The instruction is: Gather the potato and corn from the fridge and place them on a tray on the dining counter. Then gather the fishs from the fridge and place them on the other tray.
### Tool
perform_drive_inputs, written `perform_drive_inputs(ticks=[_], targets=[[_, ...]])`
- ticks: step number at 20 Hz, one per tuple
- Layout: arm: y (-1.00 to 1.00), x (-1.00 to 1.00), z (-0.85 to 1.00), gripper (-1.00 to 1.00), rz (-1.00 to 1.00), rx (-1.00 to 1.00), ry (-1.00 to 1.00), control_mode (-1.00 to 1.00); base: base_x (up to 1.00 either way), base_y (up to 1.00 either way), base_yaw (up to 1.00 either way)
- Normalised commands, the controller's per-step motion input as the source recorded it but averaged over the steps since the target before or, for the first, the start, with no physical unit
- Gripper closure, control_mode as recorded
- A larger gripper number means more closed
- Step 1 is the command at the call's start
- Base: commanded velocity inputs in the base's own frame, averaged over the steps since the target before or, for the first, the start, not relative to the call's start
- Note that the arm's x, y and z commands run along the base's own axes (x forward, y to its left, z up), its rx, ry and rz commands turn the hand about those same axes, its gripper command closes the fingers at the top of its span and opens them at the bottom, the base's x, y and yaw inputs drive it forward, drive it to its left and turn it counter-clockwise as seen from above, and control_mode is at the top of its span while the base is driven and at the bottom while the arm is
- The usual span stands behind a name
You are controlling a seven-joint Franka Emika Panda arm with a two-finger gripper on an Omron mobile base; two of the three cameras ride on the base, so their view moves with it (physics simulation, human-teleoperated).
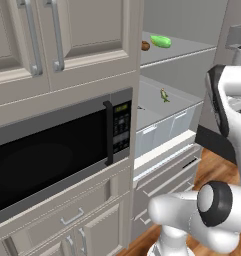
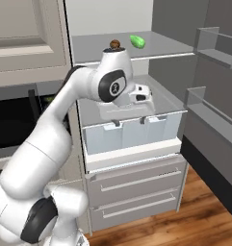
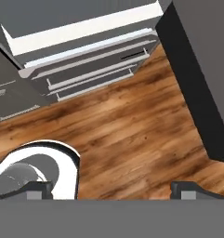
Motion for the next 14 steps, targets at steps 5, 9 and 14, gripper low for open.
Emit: perform_drive_inputs(ticks=[5, 9, 14], targets=[[0.3, 0.57, -0.3, -1.0, -0.42, 0.12, -0.14, -1.0, 0.0, 0.0, 0.0], [0.6, 0.5, -0.31, -1.0, -0.42, 0.07, -0.12, -1.0, 0.0, 0.0, 0.0], [0.36, 0.65, -0.24, -1.0, -0.43, 0.13, -0.07, -1.0, 0.0, 0.0, 0.0]])
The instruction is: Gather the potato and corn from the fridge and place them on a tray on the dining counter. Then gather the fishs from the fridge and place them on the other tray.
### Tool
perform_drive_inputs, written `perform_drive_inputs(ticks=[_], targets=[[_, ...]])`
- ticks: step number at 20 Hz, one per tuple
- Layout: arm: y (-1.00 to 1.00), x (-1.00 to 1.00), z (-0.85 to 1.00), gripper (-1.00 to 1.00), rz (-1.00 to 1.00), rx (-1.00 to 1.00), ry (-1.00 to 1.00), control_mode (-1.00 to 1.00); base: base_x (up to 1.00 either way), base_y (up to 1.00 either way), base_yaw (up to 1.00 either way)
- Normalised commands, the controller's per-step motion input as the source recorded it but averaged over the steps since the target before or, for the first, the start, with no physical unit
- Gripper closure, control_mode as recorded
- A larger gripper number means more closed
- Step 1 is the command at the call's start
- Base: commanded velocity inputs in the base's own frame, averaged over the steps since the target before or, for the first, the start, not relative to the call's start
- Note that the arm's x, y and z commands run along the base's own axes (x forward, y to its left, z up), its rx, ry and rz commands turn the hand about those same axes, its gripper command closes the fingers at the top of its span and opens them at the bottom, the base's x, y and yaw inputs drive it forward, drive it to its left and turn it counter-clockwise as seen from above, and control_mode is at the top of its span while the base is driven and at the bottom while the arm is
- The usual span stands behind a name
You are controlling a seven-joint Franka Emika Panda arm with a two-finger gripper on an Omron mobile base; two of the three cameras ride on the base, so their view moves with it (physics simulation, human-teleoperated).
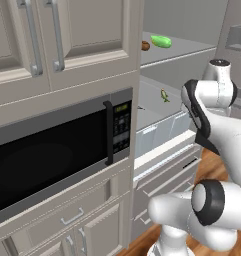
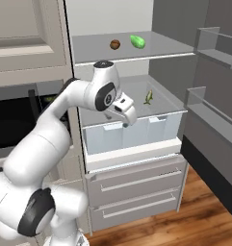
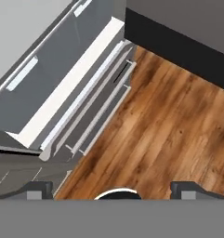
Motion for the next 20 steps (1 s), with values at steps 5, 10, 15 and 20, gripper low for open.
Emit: perform_drive_inputs(ticks=[5, 10, 15, 20], targets=[[0.12, 0.17, -0.11, -1.0, -0.22, 0.01, -0.04, -1.0, 0.0, 0.0, 0.0], [0.43, -0.01, -0.06, -1.0, 0.22, 0.0, 0.08, -1.0, 0.0, 0.0, 0.0], [0.17, -0.02, 0.0, -1.0, 0.37, 0.01, 0.17, -1.0, 0.0, 0.0, 0.0], [0.09, -0.03, 0.0, -1.0, 0.21, 0.07, 0.14, -1.0, 0.0, 0.0, 0.0]])
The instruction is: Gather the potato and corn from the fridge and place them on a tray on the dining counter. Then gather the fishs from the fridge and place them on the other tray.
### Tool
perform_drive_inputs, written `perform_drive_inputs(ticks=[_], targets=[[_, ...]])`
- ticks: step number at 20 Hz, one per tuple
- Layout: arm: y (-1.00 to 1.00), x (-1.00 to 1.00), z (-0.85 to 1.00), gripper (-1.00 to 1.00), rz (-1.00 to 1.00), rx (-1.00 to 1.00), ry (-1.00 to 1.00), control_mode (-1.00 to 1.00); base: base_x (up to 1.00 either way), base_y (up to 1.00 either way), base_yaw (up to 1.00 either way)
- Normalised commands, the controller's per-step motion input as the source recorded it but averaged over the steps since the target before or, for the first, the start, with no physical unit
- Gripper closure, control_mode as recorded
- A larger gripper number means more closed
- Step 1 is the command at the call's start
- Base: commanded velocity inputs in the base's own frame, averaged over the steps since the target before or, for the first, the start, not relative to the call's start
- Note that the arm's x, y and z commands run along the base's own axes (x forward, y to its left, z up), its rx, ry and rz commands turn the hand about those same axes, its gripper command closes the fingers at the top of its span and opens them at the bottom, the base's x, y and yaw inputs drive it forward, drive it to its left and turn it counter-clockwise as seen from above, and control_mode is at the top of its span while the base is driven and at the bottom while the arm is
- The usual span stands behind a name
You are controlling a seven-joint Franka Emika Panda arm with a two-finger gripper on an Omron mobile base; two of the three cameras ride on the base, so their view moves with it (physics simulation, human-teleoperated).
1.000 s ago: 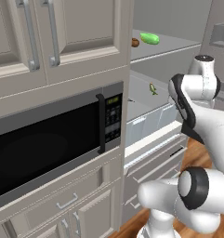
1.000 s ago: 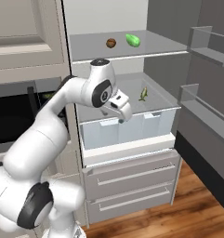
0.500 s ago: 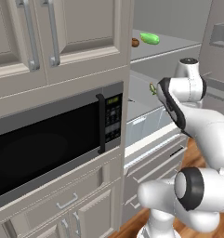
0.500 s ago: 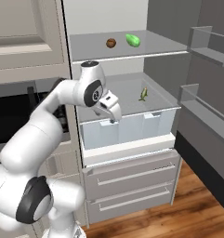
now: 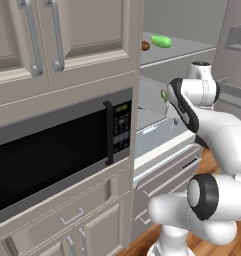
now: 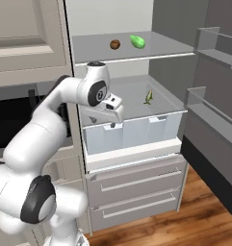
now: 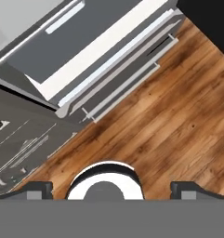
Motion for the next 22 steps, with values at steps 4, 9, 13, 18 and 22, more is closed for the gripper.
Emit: perform_drive_inputs(ticks=[4, 9, 13, 18, 22], targets=[[0.0, -0.32, 0.03, -1.0, 0.16, 0.01, 0.01, -1.0, 0.0, 0.0, 0.0], [0.29, -0.13, 0.03, -1.0, 0.09, -0.09, 0.0, -1.0, 0.0, 0.0, 0.0], [0.03, 0.0, 0.0, -1.0, 0.01, -0.02, 0.0, -1.0, 0.0, 0.0, 0.0], [0.04, 0.0, 0.0, -1.0, 0.0, 0.0, 0.0, -1.0, 0.0, 0.0, 0.0], [0.0, 0.0, 0.0, -1.0, 0.0, 0.0, 0.0, 1.0, 0.01, -0.26, 0.18]])
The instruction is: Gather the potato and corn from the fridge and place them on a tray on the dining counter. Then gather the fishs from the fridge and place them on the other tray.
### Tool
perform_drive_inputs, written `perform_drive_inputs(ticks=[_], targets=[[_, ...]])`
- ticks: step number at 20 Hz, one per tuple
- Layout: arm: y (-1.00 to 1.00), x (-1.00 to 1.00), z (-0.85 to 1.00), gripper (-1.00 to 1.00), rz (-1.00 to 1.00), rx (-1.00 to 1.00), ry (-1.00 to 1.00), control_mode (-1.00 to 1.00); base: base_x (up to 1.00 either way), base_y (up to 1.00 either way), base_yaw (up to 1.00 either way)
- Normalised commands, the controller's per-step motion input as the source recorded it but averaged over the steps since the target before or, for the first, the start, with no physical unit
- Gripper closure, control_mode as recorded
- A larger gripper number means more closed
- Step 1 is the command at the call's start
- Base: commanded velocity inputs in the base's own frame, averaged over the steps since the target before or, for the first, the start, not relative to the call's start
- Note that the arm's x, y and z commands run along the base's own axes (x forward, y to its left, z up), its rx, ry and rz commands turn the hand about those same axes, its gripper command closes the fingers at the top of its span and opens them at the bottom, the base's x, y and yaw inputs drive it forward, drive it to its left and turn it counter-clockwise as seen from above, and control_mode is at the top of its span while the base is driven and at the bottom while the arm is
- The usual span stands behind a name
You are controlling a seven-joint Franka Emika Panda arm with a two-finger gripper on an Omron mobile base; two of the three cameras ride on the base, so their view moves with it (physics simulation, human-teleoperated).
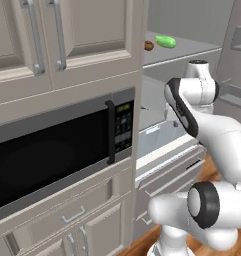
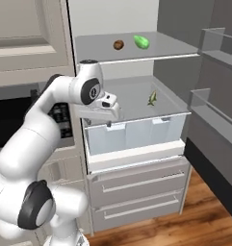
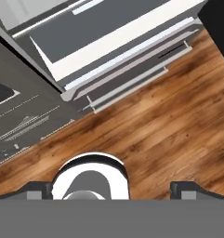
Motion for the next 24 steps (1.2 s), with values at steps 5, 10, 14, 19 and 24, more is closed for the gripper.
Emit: perform_drive_inputs(ticks=[5, 10, 14, 19, 24], targets=[[0.0, 0.0, 0.0, -1.0, 0.0, 0.0, 0.0, 1.0, 0.03, -0.6, 0.33], [0.0, 0.0, 0.0, -1.0, 0.0, 0.0, 0.0, 1.0, 0.02, -0.74, 0.36], [0.0, 0.0, 0.0, -1.0, 0.0, 0.0, 0.0, 1.0, 0.05, -0.63, 0.39], [0.0, 0.0, 0.0, -1.0, 0.0, 0.0, 0.0, 1.0, 0.11, -0.37, 0.29], [0.0, 0.0, 0.0, -1.0, 0.0, 0.0, 0.0, 1.0, 0.7, -0.28, 0.23]])
